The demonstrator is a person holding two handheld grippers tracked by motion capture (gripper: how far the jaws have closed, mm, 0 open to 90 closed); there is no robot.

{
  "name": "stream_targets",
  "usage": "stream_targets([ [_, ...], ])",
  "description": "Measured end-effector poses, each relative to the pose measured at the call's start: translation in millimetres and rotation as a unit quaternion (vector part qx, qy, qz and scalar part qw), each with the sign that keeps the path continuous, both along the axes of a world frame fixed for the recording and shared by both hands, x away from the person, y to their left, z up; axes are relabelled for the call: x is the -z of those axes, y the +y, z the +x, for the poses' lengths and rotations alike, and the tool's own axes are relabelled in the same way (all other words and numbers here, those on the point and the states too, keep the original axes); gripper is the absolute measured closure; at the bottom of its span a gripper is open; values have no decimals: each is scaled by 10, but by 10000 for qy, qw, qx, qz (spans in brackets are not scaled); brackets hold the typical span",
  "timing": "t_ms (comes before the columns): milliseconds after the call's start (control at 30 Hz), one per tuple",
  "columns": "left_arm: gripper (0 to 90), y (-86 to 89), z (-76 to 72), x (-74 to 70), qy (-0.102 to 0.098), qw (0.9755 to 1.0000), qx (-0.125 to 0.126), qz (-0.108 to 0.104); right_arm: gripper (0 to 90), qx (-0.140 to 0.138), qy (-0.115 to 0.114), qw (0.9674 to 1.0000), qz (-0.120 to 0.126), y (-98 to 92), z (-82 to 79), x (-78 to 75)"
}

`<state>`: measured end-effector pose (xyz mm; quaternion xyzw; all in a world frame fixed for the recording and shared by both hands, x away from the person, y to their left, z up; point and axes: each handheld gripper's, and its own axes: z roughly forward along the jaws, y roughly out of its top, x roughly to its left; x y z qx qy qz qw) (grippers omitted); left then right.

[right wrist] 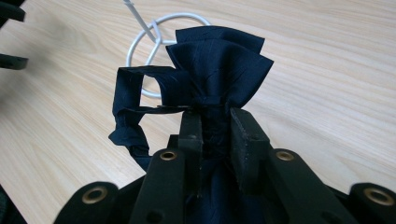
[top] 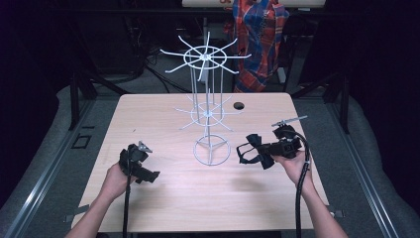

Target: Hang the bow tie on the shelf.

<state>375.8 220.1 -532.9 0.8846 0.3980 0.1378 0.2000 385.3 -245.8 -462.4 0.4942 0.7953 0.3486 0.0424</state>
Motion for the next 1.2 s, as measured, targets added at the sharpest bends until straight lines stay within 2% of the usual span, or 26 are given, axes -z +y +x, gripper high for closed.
stream_targets([
  [200,1,1,2,1,6,10000,-3,7,754,-34,-59,10000,62,31,3,-9],
  [400,1,-10,5,-1,3,10000,13,9,754,-44,-143,9995,276,12,-25,-73],
  [900,1,26,-16,8,17,10000,-20,20,754,-226,-371,9983,394,56,-91,-254],
  [1200,1,69,-37,12,26,10000,-58,23,754,-227,-511,9972,498,26,-123,-368],
])
